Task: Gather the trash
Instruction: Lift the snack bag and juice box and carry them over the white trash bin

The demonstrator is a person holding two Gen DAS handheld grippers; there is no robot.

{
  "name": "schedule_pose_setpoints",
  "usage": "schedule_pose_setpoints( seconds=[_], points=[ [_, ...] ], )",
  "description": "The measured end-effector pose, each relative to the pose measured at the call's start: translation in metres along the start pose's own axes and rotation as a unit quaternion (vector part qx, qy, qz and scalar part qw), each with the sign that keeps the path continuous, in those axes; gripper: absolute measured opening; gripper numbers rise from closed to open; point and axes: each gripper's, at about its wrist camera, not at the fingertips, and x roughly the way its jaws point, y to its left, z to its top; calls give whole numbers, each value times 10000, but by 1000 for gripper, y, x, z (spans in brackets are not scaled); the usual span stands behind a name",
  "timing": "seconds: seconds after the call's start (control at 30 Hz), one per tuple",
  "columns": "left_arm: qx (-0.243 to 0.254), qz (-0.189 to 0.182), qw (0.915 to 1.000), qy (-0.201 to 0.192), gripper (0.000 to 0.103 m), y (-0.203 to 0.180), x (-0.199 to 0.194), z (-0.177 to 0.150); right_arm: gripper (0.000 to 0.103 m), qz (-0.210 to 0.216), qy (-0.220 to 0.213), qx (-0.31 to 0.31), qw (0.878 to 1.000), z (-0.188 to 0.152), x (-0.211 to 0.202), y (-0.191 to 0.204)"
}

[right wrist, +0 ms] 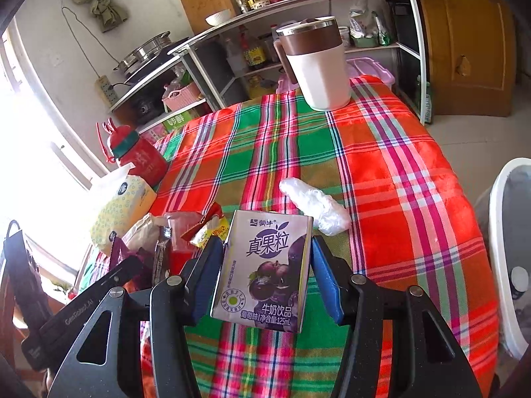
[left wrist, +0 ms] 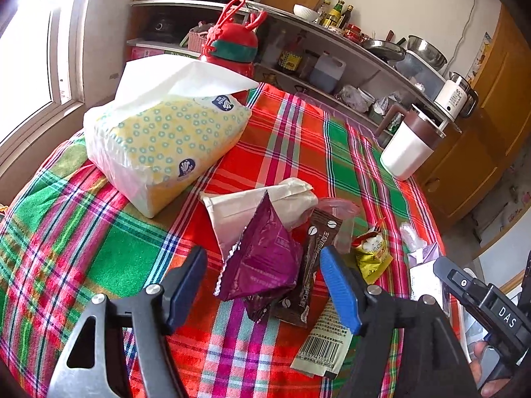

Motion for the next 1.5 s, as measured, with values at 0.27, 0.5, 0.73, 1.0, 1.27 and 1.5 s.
schedule_pose_setpoints(
  seconds=[0.27,0.5,0.73,1.0,1.27,1.5],
  points=[
    [103,-6,9999,17,46,-2,-4,-2,55,20,9,-50,10000,-4,0,1],
    [186,-114,9997,-128,45,-10,-24,-6,55,80,-117,-58,9999,-6,-14,-3],
    [407,-357,9984,-191,45,-34,-44,-11,55,125,-311,59,9994,-7,-39,-18],
    [831,-734,9936,-227,45,-82,-57,-19,55,22,-584,221,9980,-9,-73,-45],
    [1172,-1133,9866,-111,46,-134,-57,-32,55,-184,-802,476,9955,-10,-106,-86],
    [1541,-1437,9776,33,46,-184,-51,-46,55,-464,-969,707,9917,-9,-132,-125]
  ],
)
